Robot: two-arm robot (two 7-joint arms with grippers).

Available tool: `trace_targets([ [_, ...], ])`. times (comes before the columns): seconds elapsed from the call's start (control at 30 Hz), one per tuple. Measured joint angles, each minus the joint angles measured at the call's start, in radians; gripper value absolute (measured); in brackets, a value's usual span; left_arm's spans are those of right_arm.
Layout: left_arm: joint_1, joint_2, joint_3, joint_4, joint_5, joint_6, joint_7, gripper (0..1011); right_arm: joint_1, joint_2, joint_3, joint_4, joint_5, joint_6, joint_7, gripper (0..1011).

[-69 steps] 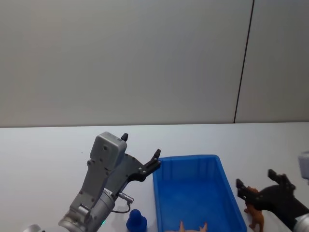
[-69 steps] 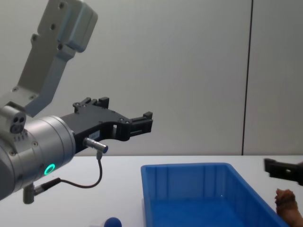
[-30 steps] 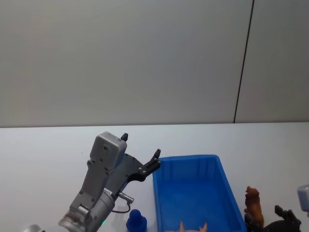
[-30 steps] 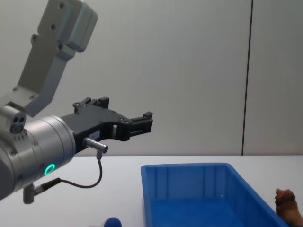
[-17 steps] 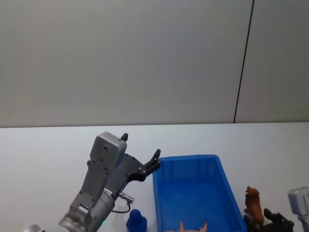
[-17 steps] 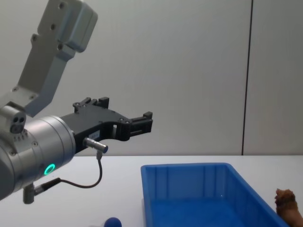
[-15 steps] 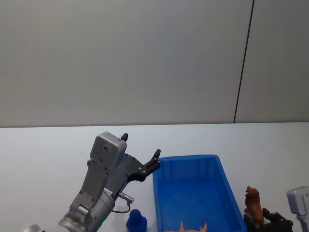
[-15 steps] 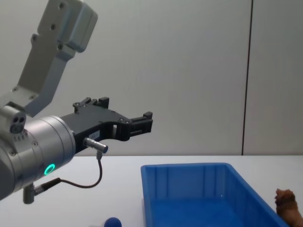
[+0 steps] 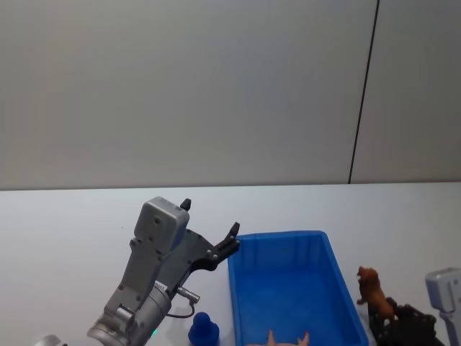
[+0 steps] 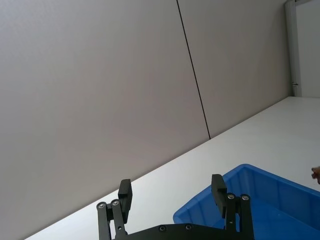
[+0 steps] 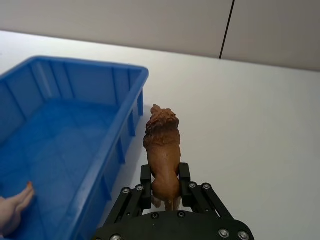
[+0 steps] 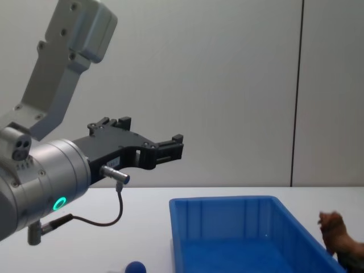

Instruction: Pick up the two dolls from the table and place them into the box.

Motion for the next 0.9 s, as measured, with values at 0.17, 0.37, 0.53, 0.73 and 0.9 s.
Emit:
trace_targets([
  [0.17, 0.000, 0.000, 0.000, 0.000, 0.000, 0.000, 0.000, 1001, 0.001, -0.002, 0.001, -0.029, -0.009, -0.019, -0.007, 306],
  [0.37, 0.000, 0.000, 0.000, 0.000, 0.000, 0.000, 0.000, 1001, 0.012, -0.006, 0.002, -0.069, -0.017, -0.041, 0.004, 306],
  [0.53, 0.000, 0.000, 0.000, 0.000, 0.000, 0.000, 0.000, 1001, 0.028, -0.014, -0.002, -0.087, -0.018, -0.052, 0.035, 306],
  [0.73, 0.000, 0.000, 0.000, 0.000, 0.000, 0.000, 0.000, 1001, 0.065, -0.039, -0.016, -0.087, -0.017, -0.056, 0.098, 306],
  [0.9, 0.000, 0.000, 0.000, 0.000, 0.000, 0.000, 0.000, 1001, 0.096, -0.061, -0.028, -0.063, -0.017, -0.053, 0.139, 306],
])
